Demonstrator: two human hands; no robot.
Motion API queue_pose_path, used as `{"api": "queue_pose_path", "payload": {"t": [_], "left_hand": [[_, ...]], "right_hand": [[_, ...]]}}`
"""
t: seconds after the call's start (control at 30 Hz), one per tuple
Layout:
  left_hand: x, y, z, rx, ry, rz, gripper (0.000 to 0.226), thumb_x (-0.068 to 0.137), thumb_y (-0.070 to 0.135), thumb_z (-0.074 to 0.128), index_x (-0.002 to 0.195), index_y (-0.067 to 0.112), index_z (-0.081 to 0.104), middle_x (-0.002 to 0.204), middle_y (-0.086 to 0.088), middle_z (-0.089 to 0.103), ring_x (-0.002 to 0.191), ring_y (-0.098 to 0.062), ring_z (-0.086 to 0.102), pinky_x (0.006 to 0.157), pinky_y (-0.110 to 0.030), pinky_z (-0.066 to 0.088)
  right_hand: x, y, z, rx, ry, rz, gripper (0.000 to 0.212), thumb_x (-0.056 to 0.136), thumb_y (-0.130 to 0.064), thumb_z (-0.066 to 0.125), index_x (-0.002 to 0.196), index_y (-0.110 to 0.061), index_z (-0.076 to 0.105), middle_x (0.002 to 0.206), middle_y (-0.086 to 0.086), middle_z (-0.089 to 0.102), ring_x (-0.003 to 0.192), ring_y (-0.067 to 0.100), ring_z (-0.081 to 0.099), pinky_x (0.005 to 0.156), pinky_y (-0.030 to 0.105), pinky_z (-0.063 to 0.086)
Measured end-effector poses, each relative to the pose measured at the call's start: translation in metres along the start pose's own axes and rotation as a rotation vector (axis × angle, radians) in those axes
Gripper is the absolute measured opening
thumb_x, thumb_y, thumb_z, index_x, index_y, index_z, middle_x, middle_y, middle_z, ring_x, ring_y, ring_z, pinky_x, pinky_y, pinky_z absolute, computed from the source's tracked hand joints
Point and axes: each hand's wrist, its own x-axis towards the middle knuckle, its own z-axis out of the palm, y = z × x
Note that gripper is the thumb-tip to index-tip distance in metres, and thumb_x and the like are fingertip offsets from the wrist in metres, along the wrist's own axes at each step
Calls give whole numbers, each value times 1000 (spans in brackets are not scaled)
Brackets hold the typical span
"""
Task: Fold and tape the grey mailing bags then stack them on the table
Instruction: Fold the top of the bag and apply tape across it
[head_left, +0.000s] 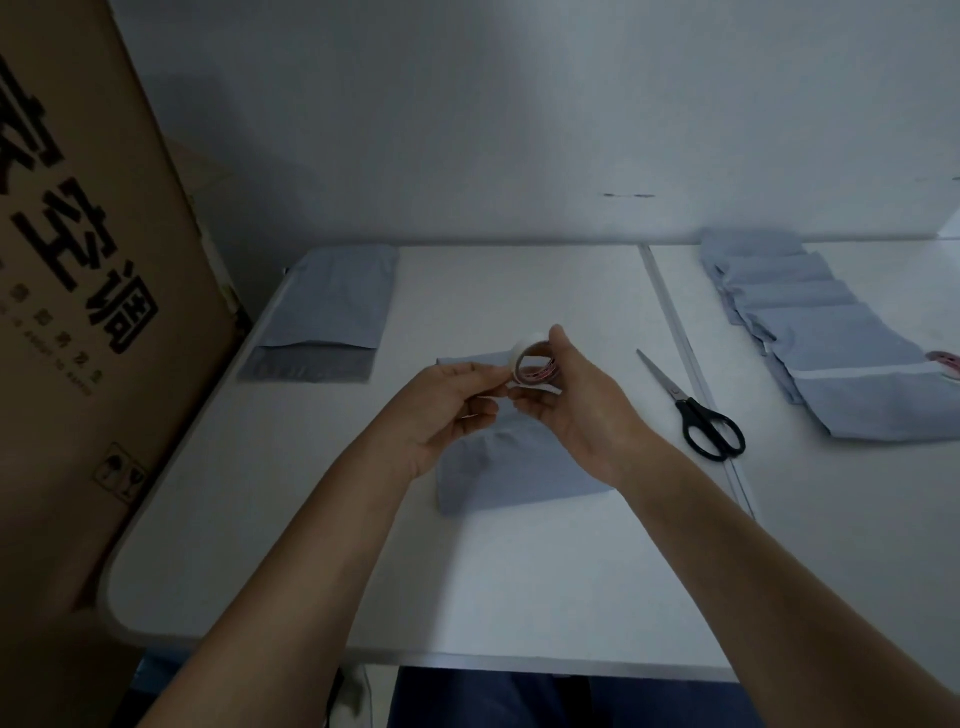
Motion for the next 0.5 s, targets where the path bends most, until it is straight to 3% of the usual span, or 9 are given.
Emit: {"api": "queue_pose_path", "payload": {"t": [0.17,0.3,0.5], "left_hand": [[1,5,-5,134,83,72,11,89,21,66,83,13,70,73,2,66,60,-6,55,67,-19,49],[3,5,-14,261,125,129,12,86,20,69,80,10,71,72,1,67,62,-7,56,71,-23,47],[2,3,-29,301,167,155,11,85,16,70,75,11,70,66,2,66,59,-4,55,70,-20,48]], "right_hand": [[3,-2,8,-112,40,-142,28,98,-28,52,100,-1,61,93,11,67,89,21,66,80,28,53],[4,1,14,-251,88,-190,29,95,-26,58,107,1,62,95,11,68,84,15,67,80,27,54],[9,8,13,-378,101,-223,22,91,-24,64,99,-4,61,91,11,71,84,18,69,87,35,56]]}}
